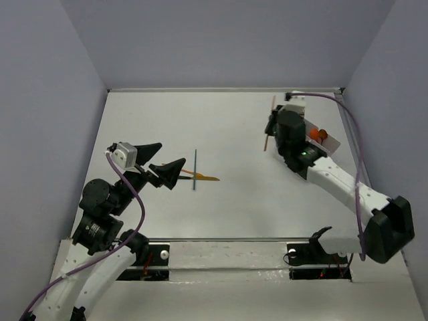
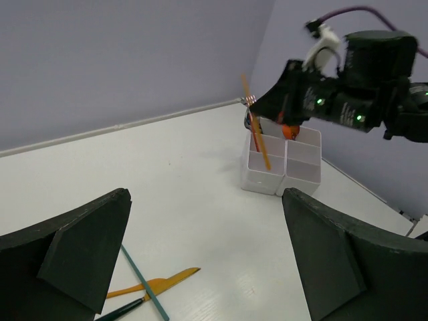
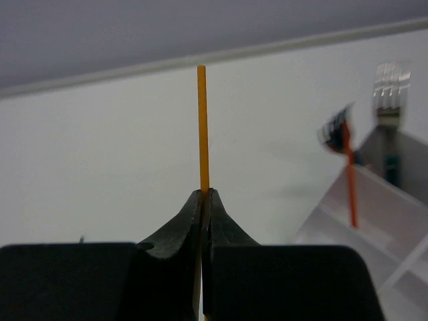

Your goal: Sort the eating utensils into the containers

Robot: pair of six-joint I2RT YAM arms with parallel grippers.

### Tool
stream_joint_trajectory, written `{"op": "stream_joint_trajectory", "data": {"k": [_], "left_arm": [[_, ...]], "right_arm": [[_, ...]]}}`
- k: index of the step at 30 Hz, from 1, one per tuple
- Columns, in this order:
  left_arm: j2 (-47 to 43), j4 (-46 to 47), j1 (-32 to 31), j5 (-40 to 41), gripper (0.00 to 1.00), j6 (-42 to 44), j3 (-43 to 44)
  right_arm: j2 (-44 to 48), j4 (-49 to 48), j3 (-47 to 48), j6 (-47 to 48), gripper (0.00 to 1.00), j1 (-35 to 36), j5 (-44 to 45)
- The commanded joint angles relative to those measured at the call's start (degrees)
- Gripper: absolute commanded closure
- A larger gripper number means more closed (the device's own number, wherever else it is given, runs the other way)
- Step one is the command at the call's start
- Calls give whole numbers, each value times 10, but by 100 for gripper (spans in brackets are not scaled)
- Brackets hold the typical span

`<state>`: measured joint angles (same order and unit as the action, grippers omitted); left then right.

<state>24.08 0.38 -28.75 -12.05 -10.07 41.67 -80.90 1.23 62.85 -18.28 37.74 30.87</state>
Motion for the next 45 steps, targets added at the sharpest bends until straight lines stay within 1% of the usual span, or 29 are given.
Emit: {"op": "stream_joint_trajectory", "data": {"k": [1, 2, 3, 4, 6, 7, 9, 12, 13, 18, 23, 27, 34, 37, 38, 40, 41, 43, 44, 45], "left_arm": [[9, 28, 9, -9, 1, -1, -1], [10, 26, 9, -8, 1, -2, 0], [10, 25, 9, -6, 1, -3, 0], [7, 28, 9, -14, 1, -2, -1], [-1, 30, 9, -15, 1, -1, -4], [-7, 30, 9, -5, 1, -1, -4], [-9, 28, 9, 4, 1, 0, -4], [0, 30, 9, -1, 1, 0, -4], [4, 30, 9, -6, 1, -1, -3], [10, 30, 9, -14, 1, -2, -1], [11, 30, 9, -10, 1, -1, -2], [12, 29, 9, -9, 1, 0, -2], [13, 30, 9, -10, 1, 0, -2], [13, 30, 9, -10, 1, 0, -2], [13, 30, 9, -10, 1, 0, -3], [13, 30, 9, -10, 1, 0, -3], [13, 30, 9, -11, 1, 0, -3], [13, 30, 9, -11, 1, -2, -3], [13, 30, 9, -11, 1, -2, -3], [13, 30, 9, -12, 1, -2, -3]], "right_arm": [[101, -210, -98, 42, 100, -133, 75], [109, -247, -131, 53, 100, -150, 81], [108, -279, -141, 66, 100, -166, 88], [99, -330, -145, 96, 100, -186, 95], [75, -376, -146, 126, 100, -207, 99], [49, -395, -135, 142, 100, -223, 97], [25, -417, -118, 155, 100, -240, 87], [-1, -414, -106, 154, 100, -253, 63], [-8, -441, -111, 174, 100, -253, 57], [-58, -506, -134, 230, 100, -258, 41], [-95, -519, -141, 242, 100, -258, 10], [-108, -531, -153, 244, 100, -258, -5], [-113, -527, -171, 249, 100, -258, -32], [-106, -519, -184, 230, 99, -258, -44], [-99, -515, -186, 225, 91, -258, -48], [-90, -498, -190, 213, 78, -258, -57], [-87, -491, -189, 210, 68, -258, -60], [-72, -474, -192, 200, 60, -258, -53], [-66, -470, -192, 197, 60, -258, -50], [-59, -466, -193, 194, 56, -258, -53]]}}
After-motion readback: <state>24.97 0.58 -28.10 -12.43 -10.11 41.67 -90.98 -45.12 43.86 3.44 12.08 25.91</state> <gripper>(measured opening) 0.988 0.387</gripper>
